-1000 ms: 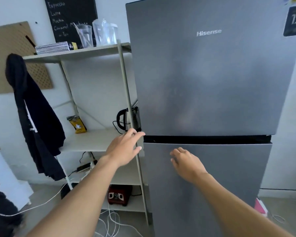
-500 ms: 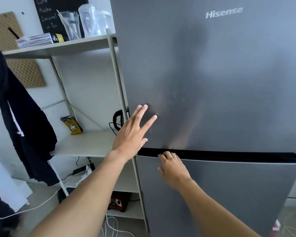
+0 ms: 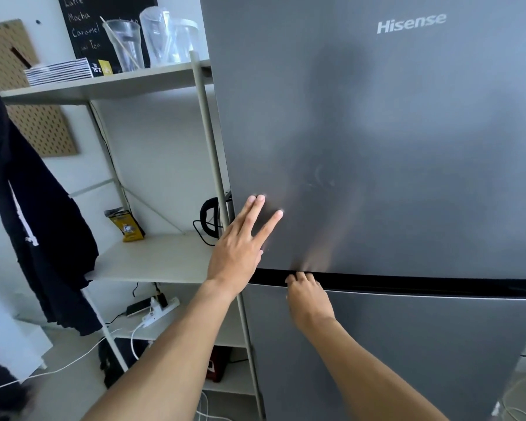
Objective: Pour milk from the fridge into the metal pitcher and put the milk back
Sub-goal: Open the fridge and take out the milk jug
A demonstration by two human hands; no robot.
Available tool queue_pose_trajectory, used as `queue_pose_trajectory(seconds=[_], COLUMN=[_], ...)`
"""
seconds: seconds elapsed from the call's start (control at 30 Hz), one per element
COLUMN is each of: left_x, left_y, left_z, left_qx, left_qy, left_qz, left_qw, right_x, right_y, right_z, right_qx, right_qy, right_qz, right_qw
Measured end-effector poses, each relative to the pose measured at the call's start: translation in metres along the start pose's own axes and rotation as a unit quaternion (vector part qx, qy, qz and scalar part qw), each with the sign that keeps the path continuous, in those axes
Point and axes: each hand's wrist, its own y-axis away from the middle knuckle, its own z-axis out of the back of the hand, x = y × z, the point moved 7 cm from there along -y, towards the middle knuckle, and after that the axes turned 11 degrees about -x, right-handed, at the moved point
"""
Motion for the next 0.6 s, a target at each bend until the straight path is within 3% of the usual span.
queue_pose_trajectory(seconds=[0.4, 0.6], left_x=[0.002, -0.009], left_y=[0.007, 0.008], left_z=[-0.007, -0.002], left_qx=[0.017, 0.051], left_qy=[0.009, 0.03], left_qz=[-0.01, 0.007], left_qw=[1.0, 0.998], right_x=[-0.007, -0.013], right_y=[0.004, 0.043], right_z=[0.006, 0.022], right_qx=[-0.034, -0.003], right_qy=[-0.118, -0.202], right_qz=[-0.083, -0.136], right_qw=[0.989, 0.97])
